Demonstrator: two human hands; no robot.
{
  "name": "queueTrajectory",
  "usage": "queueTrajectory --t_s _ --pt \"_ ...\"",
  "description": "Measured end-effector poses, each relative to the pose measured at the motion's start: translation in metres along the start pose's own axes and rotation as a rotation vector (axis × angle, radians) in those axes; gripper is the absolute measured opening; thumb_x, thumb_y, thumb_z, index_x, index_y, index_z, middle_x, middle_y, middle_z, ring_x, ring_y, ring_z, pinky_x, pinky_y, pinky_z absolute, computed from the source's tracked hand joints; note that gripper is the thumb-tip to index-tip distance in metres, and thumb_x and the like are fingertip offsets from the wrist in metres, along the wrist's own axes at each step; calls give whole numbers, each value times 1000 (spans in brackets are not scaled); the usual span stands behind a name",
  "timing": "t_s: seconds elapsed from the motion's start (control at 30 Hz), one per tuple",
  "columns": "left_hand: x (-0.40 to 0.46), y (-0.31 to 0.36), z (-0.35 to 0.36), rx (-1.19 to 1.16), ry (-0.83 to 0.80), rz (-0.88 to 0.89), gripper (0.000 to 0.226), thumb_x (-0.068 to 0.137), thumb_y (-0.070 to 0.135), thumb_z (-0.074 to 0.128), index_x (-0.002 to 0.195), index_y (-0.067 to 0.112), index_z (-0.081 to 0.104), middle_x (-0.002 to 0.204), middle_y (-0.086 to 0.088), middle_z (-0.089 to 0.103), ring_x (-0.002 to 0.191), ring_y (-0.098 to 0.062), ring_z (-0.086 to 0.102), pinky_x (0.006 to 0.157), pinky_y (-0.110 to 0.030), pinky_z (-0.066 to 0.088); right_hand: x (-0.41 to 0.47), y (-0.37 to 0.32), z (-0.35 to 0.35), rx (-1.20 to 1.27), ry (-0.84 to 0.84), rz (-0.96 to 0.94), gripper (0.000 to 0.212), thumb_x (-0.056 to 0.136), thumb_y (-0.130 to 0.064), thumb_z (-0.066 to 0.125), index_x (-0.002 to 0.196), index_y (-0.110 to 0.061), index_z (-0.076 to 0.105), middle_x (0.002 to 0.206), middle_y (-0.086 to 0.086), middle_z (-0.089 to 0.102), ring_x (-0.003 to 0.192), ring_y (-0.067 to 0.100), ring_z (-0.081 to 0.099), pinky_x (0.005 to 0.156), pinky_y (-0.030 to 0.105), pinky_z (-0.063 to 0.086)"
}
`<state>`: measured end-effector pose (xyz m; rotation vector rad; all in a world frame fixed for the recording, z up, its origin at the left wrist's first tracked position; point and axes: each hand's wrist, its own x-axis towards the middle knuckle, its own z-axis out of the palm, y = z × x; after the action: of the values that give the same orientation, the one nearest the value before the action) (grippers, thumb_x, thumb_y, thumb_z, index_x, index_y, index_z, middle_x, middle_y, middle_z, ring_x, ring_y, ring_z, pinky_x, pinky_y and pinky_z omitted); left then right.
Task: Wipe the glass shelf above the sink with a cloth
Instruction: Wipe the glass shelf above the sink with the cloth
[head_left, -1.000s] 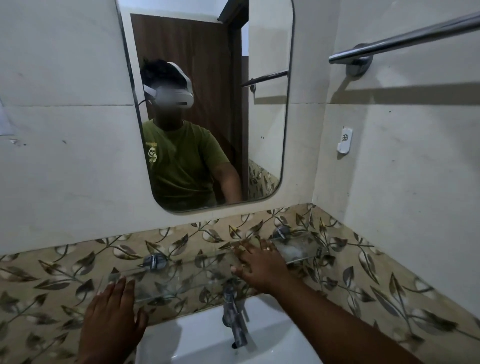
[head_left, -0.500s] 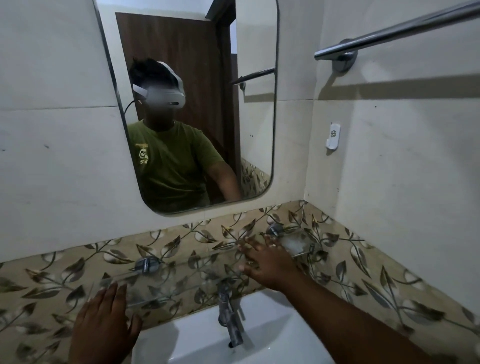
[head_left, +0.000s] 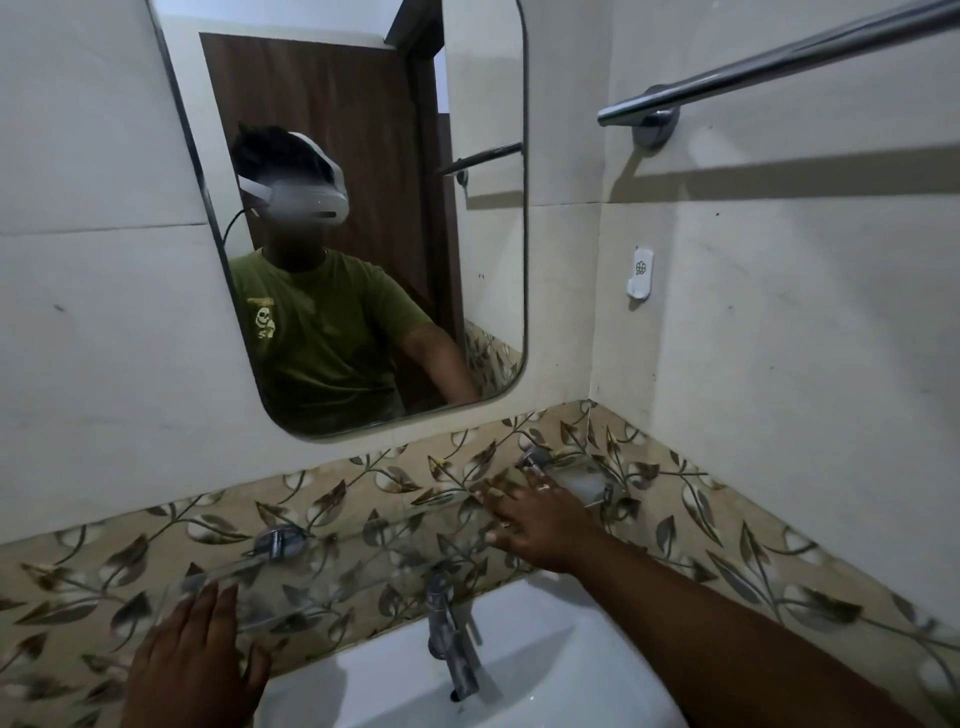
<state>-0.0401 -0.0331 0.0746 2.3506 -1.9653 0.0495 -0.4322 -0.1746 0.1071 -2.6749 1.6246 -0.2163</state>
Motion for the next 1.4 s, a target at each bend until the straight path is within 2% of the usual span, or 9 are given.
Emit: queueTrajectory --t_s 0.17,0.3,0.53,0.6,0.73,0.97,1.07,1.2,1.4 --pt "-2 3 -3 -8 9 5 84 61 51 40 115 -7 69 121 -31 67 106 -50 66 87 -65 47 -13 33 1 7 -15 37 90 81 -92 8 160 -49 15 170 -12 16 154 35 18 119 51 25" --pt "-4 8 -9 -19 37 16 82 62 49 39 111 -9 69 117 -34 67 101 -52 67 83 -66 47 2 17 0 20 0 186 110 70 -95 -8 160 -40 26 170 -6 19 153 36 19 120 53 23" --pt "-2 3 -3 -25 35 8 84 60 50 40 116 -7 68 120 -33 66 107 -52 65 89 -64 46 -15 27 -1 -2 10 81 113 69 -94 -12 162 -38 20 170 -3 18 153 34 21 121 48 21" --pt "-3 3 -2 -28 39 5 83 62 51 40 115 -7 68 119 -33 66 104 -52 65 88 -63 46 -15 31 -3 -6 4 152 121 65 -95 -16 163 -33 18 171 1 13 153 35 22 123 49 18" --pt "-1 5 0 -24 39 17 81 65 50 39 113 -8 68 120 -34 66 102 -51 66 87 -63 47 0 8 -10 32 -1 324 124 66 -94 -4 164 -21 16 171 10 7 153 40 17 123 52 9" --pt "-3 6 -3 -30 68 22 80 68 49 36 113 -8 68 121 -35 65 104 -53 64 89 -63 47 -4 17 -2 -79 -49 248 139 54 -100 -17 164 -18 7 171 13 2 157 32 5 125 52 0" --pt "-4 8 -4 -44 73 23 79 67 47 36 113 -9 68 120 -35 65 104 -53 64 88 -64 46 0 25 -5 -136 -64 307 140 56 -101 -17 164 -16 9 171 12 8 157 29 2 123 55 -8" --pt "-3 9 -2 -30 71 21 80 65 47 37 114 -8 68 120 -34 66 103 -53 65 85 -64 47 11 22 -6 -75 -42 406 128 69 -100 -2 164 -15 8 172 9 5 157 29 4 122 56 -5" --pt "-3 3 2 -11 38 15 78 69 46 38 119 -6 67 124 -33 64 107 -51 65 89 -64 45 -9 33 -16 -173 -90 241 120 72 -94 0 165 -17 7 171 10 4 157 28 2 122 55 -7"
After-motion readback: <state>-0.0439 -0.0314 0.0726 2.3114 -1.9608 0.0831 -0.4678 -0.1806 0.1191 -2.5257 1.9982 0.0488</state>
